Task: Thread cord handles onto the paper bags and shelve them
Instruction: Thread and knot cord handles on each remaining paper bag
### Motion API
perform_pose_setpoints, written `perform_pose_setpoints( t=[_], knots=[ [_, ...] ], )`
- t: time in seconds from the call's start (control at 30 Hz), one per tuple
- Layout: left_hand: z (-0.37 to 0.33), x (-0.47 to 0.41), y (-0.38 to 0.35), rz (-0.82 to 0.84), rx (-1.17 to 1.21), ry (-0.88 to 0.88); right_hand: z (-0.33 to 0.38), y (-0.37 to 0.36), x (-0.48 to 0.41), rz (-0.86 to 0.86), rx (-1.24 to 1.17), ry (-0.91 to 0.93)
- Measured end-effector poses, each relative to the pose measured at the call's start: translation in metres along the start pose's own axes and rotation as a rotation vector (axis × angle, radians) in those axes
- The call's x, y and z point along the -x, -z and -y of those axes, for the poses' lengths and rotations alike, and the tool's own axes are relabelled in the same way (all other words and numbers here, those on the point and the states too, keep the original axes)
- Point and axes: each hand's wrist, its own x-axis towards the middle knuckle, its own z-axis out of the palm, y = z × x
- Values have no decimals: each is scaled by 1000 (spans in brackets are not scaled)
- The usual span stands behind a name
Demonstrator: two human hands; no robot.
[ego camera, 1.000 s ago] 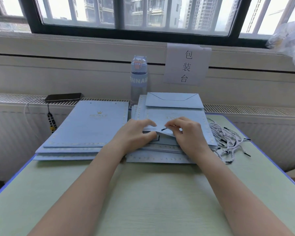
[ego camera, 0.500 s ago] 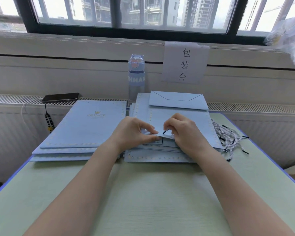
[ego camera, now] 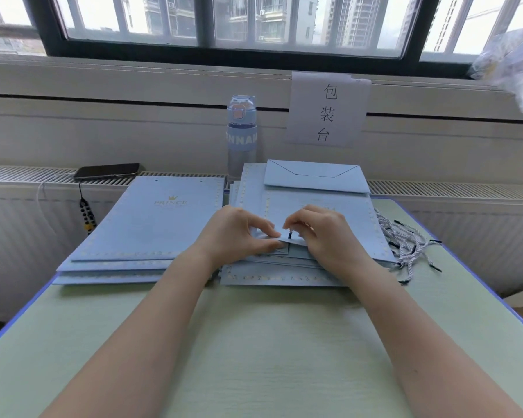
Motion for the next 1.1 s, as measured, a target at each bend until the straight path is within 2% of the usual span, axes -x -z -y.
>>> perform_pose_setpoints(
  t=[0.1, 0.2, 0.33, 0.47, 0.6, 0.7, 0.87, 0.93, 1.03, 1.1],
  knots=[
    [1, 0, -1, -8, -20, -11, 3, -3, 1, 18, -31, -9],
    [0, 1, 0, -32, 63, 31, 5, 2, 2, 2, -97, -108],
    [-7, 0, -1, -166, 157, 72, 7, 12, -1, 10, -83, -160],
    [-11, -3, -2, -302, 209, 85, 12, 23, -2, 71, -285, -282],
    [-17, -1, -4, -277, 271, 71, 8, 25, -3, 210, -191, -229],
    [-20, -1, -6, -258, 335, 92, 4, 25, -3, 184, -158, -182],
    [-19, -2, -10, -246, 310, 148, 0, 17, -3, 144, -14, -94],
    [-19, -3, -9, -253, 340, 169, 4, 15, -2, 28, 81, -26],
    [-18, -5, -4, -302, 409, 196, 10, 17, -3, -300, 206, 167],
    [-19, -5, -2, -342, 444, 204, 12, 18, -3, -386, 233, 263]
  ],
)
